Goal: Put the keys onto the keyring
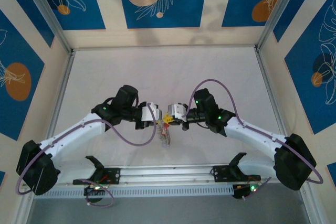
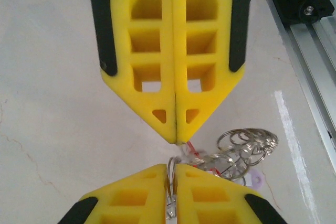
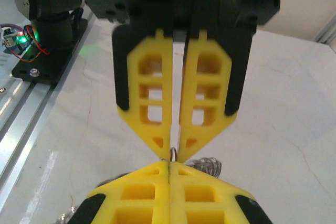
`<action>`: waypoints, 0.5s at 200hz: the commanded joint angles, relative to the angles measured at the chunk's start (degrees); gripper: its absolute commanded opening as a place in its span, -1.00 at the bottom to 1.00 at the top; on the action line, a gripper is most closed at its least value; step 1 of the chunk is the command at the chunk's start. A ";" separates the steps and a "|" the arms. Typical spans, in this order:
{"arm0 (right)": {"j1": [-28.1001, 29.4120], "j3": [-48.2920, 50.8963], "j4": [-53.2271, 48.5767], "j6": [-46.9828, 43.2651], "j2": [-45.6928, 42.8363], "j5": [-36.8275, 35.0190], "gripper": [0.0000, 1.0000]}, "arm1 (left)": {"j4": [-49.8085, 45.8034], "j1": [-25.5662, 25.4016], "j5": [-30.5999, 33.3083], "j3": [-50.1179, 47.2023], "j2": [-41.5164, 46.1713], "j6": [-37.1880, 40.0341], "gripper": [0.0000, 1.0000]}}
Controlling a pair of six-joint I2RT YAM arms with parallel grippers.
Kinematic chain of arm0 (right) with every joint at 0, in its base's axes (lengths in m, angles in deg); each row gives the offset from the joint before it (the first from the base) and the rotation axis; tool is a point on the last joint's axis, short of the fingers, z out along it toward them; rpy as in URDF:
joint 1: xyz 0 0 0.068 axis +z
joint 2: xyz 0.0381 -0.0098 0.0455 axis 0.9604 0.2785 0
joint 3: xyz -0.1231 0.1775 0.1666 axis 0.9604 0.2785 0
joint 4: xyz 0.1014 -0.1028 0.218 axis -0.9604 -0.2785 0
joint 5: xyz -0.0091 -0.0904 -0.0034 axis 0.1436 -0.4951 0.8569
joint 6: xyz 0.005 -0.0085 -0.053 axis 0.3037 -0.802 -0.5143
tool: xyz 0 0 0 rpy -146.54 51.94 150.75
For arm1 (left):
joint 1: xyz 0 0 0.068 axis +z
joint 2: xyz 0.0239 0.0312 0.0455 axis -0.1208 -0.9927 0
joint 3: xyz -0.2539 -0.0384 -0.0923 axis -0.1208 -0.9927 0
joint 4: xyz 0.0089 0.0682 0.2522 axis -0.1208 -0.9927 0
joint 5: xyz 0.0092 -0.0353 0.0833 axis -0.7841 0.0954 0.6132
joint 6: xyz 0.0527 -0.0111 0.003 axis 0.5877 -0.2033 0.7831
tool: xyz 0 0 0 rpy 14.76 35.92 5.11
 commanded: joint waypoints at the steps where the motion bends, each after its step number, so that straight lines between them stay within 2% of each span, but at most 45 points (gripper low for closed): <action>1: -0.04 0.27 1.66 1.13 -1.06 2.47 -1.00 | -1.01 -1.00 0.58 1.78 -0.56 0.04 -0.78; 11: -0.03 0.34 1.93 1.09 -0.86 2.58 -1.00 | -1.24 -1.18 0.69 1.96 -0.63 0.17 -0.81; 20: -0.03 0.32 1.52 0.76 -0.58 2.65 -1.00 | -1.20 -1.32 0.74 1.84 -0.62 0.30 -1.00; 55: -0.97 2.66 4.66 2.25 -0.62 -3.34 -1.00 | 0.91 -1.49 3.14 -0.24 0.20 0.11 -1.00; 78: -3.51 4.70 7.51 5.91 -2.74 -9.19 -1.00 | 2.26 -1.40 6.00 -1.46 -0.13 -2.94 -1.00; 100: -7.02 7.62 11.97 13.36 -4.99 -16.89 -0.51 | 5.43 -1.35 10.14 -2.83 -1.11 -8.26 -0.96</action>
